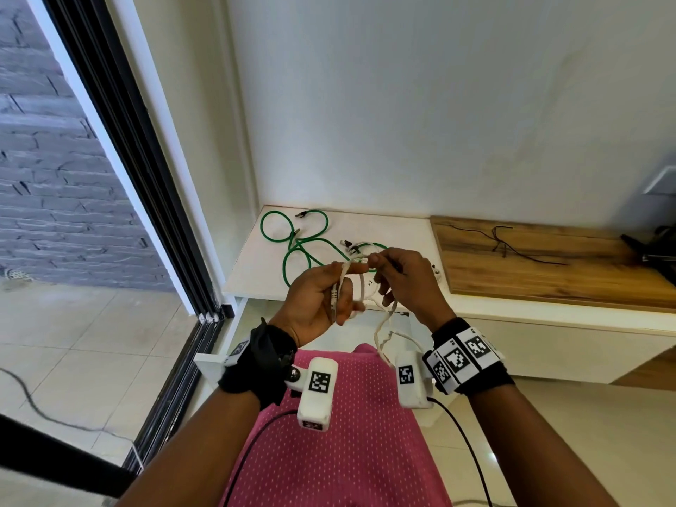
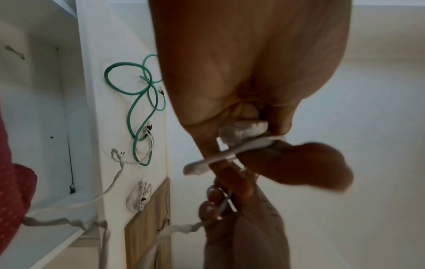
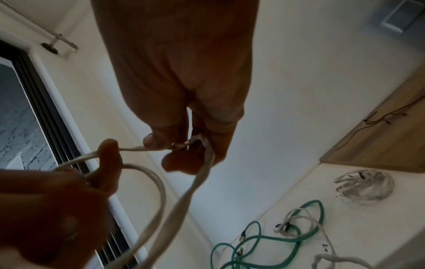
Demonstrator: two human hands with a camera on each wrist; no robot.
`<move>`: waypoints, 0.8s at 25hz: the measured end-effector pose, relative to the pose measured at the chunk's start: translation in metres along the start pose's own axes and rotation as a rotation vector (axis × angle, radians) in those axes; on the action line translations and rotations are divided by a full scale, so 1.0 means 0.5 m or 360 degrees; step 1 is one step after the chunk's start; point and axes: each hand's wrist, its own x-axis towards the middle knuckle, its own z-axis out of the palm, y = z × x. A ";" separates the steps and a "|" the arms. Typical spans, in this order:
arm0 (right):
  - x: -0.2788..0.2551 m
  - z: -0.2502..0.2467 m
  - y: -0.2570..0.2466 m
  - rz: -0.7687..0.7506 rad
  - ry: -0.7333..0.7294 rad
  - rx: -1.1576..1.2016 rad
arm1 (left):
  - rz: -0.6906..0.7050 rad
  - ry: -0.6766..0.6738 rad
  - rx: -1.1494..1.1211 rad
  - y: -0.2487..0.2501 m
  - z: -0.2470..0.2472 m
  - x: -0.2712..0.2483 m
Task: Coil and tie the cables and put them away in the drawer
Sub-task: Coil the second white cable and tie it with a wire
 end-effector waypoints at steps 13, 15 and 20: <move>-0.045 0.054 0.050 0.0499 -0.0916 -0.0391 | -0.0015 0.0100 -0.0321 0.004 -0.040 0.008; -0.048 0.059 0.042 0.0151 -0.1135 -0.0996 | 0.0036 0.0263 -0.0350 0.007 -0.045 0.014; -0.063 0.047 0.016 -0.0465 -0.1258 -0.1258 | 0.0111 0.0385 0.0031 0.016 -0.058 0.023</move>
